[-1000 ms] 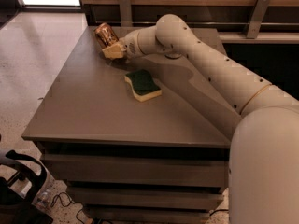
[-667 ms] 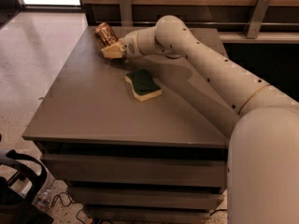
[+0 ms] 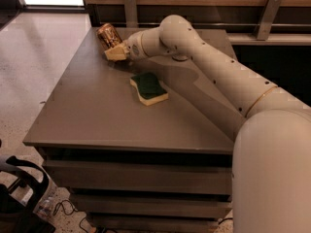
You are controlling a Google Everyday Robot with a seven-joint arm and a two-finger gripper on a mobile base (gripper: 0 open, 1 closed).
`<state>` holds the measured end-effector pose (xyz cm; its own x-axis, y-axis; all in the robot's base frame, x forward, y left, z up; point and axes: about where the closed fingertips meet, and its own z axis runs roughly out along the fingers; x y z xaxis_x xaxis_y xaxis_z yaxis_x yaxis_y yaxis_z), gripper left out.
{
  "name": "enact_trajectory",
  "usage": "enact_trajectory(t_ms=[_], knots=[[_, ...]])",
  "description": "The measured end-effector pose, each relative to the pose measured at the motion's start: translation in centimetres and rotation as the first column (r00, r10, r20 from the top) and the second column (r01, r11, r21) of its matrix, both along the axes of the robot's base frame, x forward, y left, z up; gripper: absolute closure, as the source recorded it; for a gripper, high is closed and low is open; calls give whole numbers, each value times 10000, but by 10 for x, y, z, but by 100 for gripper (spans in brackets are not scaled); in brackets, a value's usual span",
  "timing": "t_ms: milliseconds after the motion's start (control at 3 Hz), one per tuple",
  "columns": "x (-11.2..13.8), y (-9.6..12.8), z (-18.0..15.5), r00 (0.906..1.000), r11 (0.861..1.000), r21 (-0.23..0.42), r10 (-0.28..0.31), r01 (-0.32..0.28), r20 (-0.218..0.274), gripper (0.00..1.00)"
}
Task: Place orange can upright
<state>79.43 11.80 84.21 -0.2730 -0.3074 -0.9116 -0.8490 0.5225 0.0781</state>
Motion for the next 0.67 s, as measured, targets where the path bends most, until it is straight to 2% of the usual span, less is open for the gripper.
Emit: enact_trajectory(t_ms=[333,667], knots=[[0,0,0,10000,10000,-4,-1,1,-8,100],[1,4,-8,9997,9999,-121,-19,16,-227,100]])
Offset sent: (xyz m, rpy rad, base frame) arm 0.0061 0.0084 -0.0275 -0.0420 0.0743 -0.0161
